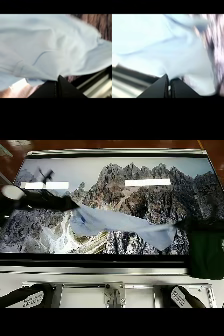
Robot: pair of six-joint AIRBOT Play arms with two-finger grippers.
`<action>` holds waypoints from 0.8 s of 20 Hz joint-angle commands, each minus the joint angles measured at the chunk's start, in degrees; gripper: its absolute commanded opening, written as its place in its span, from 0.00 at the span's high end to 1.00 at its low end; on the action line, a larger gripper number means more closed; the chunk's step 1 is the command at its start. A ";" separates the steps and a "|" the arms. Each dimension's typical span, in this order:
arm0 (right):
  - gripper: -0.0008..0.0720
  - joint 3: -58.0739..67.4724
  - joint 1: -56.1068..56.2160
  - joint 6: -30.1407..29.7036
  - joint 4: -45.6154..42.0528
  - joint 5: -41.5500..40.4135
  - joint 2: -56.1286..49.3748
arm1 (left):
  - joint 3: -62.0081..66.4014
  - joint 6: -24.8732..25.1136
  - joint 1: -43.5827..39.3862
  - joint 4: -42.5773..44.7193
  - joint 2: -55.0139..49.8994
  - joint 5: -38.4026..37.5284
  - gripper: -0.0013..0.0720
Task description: Fold the shirts.
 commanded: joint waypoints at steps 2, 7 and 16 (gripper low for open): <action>0.89 19.50 -0.04 0.98 8.94 -9.97 19.32 | 26.29 -1.86 3.41 7.15 12.50 1.51 0.94; 0.89 32.89 -0.09 11.19 -2.82 -26.05 33.97 | 46.31 -1.90 4.59 10.32 22.45 10.86 0.94; 0.89 38.12 -0.09 20.81 -12.87 -5.60 34.38 | 43.85 -2.71 4.59 21.64 29.77 -1.88 0.94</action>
